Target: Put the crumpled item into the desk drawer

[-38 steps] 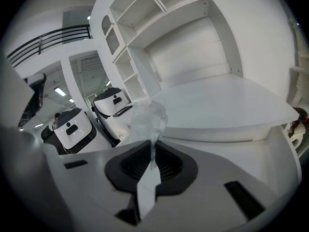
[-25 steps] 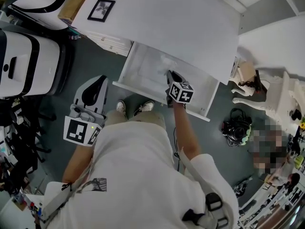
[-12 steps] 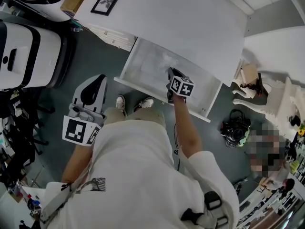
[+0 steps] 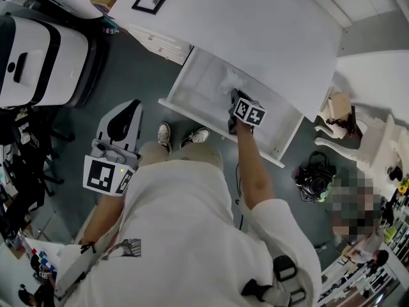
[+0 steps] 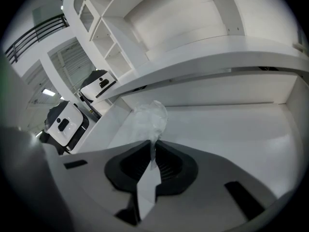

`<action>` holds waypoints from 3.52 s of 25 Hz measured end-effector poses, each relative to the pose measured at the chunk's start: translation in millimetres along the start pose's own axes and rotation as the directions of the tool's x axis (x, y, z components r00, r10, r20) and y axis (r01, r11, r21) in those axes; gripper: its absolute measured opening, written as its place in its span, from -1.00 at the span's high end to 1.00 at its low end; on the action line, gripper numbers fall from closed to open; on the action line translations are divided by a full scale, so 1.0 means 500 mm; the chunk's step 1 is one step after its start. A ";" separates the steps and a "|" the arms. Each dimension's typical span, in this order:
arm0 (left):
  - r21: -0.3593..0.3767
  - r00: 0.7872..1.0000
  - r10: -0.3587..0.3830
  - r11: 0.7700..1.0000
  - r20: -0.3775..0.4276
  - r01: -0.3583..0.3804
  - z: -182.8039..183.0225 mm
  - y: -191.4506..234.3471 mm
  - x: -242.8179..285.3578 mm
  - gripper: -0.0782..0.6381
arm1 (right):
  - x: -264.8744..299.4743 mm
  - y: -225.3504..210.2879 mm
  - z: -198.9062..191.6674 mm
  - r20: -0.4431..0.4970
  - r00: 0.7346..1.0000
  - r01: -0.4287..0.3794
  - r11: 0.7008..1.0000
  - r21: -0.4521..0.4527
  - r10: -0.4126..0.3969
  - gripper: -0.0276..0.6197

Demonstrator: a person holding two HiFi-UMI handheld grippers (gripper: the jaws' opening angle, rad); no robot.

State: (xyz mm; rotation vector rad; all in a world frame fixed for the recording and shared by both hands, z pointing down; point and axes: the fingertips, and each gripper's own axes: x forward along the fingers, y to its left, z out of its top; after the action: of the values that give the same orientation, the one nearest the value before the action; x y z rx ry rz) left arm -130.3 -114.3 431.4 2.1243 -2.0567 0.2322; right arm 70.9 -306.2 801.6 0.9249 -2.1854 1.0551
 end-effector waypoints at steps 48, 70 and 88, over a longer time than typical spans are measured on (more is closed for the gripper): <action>-0.033 0.964 -0.235 0.970 0.121 0.241 0.030 0.044 0.001 0.73 | -0.198 0.010 0.000 0.137 0.939 0.302 0.946 0.117 -0.317 0.86; 0.032 0.857 -0.460 0.884 0.232 0.465 0.116 0.015 0.033 0.73 | -0.517 0.170 0.116 0.510 0.800 0.250 0.948 0.195 -0.316 0.88; 0.073 0.862 -0.391 0.918 0.321 0.390 0.218 0.032 0.000 0.73 | -0.830 0.386 0.356 0.814 0.576 0.281 0.954 -0.108 -0.077 0.88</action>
State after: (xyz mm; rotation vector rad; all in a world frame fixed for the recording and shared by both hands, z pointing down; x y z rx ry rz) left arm -147.3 -140.0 325.7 2.6724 -1.7042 -0.1894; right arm 150.7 -220.2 324.4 1.7177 -2.7358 0.2311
